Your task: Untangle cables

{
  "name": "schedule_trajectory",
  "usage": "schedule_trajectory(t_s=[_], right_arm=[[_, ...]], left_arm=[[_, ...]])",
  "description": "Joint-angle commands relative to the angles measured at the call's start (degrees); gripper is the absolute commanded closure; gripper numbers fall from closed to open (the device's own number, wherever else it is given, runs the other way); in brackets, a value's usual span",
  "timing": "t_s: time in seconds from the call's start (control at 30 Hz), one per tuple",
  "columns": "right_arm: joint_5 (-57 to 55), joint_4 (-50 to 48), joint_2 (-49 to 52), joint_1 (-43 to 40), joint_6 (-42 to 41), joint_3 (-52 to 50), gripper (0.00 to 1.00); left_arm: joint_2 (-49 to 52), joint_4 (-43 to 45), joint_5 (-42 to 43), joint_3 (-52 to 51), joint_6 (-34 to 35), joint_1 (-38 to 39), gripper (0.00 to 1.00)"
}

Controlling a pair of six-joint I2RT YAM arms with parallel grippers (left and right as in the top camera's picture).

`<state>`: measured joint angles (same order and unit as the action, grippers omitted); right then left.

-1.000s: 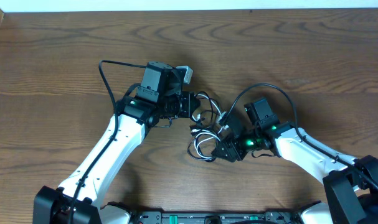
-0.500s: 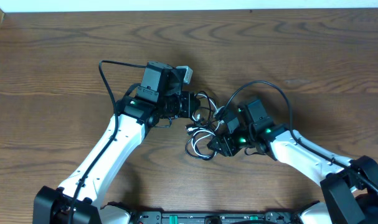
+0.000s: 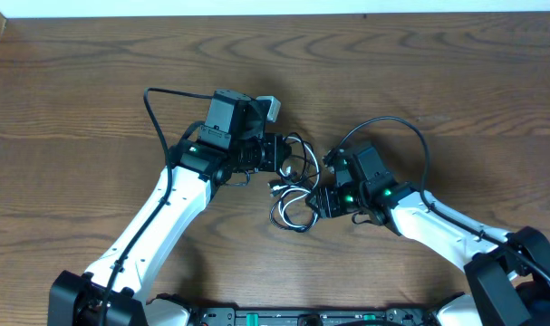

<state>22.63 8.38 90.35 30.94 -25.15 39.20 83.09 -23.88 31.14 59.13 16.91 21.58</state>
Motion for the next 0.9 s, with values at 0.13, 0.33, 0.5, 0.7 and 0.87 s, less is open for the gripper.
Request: schedule_trajectory(t_s=[0.13,0.33,0.5,0.7,0.87], right_arm=[[8.0,-6.0,6.8,1.1,-5.7,-0.4,0.47],[16.4,-12.1,11.4,1.1,-5.7,-0.4,0.94],[16.8,-12.3,11.5,1.0,-5.4,-0.4,0.99],[27.6,-12.2,9.6,-0.3,1.8,-0.3,0.99],[28.2,-11.5,2.9,-0.4,5.2,-0.3,0.99]], left_arm=[[-0.2,0.0,2.1,0.0,1.0,0.1,0.92],[-0.2,0.0,2.1,0.0,1.0,0.1,0.92],[-0.2,0.0,1.3,0.0,1.0,0.1,0.92],[-0.2,0.0,-11.9,0.0,1.8,0.0,0.92],[0.5,0.2,-24.0,0.0,4.4,0.0,0.92]])
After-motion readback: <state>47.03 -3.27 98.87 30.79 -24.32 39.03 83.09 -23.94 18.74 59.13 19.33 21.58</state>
